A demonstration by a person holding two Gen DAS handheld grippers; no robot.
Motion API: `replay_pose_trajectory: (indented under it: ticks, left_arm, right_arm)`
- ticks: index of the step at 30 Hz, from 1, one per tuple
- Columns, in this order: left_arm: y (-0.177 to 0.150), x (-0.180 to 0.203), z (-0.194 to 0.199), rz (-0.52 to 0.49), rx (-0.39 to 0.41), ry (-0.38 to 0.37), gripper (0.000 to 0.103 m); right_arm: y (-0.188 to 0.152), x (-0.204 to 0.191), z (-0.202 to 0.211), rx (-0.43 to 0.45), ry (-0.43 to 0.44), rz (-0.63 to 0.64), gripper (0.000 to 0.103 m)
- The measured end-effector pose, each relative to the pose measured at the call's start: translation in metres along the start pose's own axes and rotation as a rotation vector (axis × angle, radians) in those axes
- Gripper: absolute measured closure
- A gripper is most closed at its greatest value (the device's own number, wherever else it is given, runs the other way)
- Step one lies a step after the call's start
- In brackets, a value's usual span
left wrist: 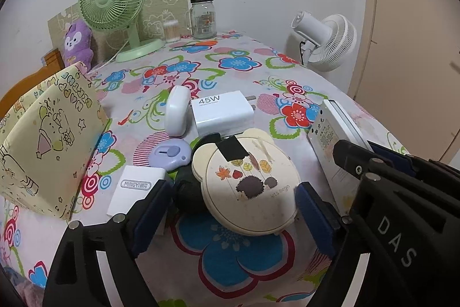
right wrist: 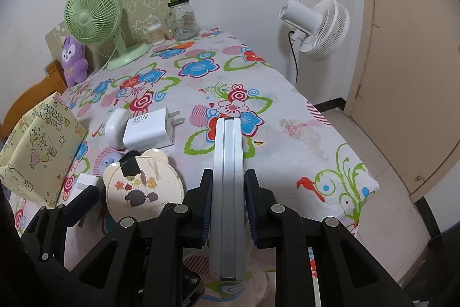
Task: Organize rigid objects
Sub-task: 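Close the left tool on the round beige compact while the right tool holds the power bank, then lift the compact with the left tool while the right tool lifts the power bank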
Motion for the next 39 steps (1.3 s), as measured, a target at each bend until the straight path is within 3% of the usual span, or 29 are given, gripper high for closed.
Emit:
replay_pose_trajectory:
  ticks: [5, 16, 25, 27, 29, 30, 34, 39]
  left_arm:
    - [0.0, 0.001, 0.003, 0.0, 0.005, -0.006, 0.023]
    - [0.008, 0.008, 0.007, -0.03, 0.038, 0.025, 0.002]
    - [0.007, 0.018, -0.008, -0.024, 0.008, 0.037, 0.001]
    - [0.005, 0.019, -0.013, -0.024, -0.006, 0.057, 0.002]
    - [0.005, 0.019, -0.013, -0.017, 0.02, 0.084, 0.018]
    - [0.004, 0.018, -0.013, -0.011, 0.018, 0.086, 0.021]
    - [0.005, 0.016, -0.013, -0.006, 0.012, 0.075, 0.027]
    - [0.01, 0.009, -0.007, 0.019, 0.009, 0.042, 0.027]
  right_arm:
    - [0.0, 0.0, 0.0, -0.002, 0.002, -0.004, 0.079]
    - [0.006, 0.006, 0.0, -0.001, -0.011, -0.013, 0.079]
    - [0.009, 0.019, -0.005, -0.005, -0.035, -0.007, 0.079]
    - [0.009, 0.023, -0.007, -0.005, -0.038, -0.011, 0.079]
    - [0.009, 0.025, -0.008, -0.003, -0.033, -0.018, 0.079]
    - [0.009, 0.024, -0.008, -0.002, -0.034, -0.018, 0.079]
    - [0.009, 0.025, -0.009, 0.0, -0.026, -0.017, 0.079]
    - [0.01, 0.016, -0.007, -0.007, -0.006, -0.008, 0.079]
Point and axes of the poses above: each gripper's, at about its wrist camera, not at the fingertips, and z roughly against the way its jaws point, x to its right, y to its top, the point moved 4 cm from there along -z, roughly the way its jaws point, and after that the axes turned 6 degrees about -y, right-handed, at the moved point
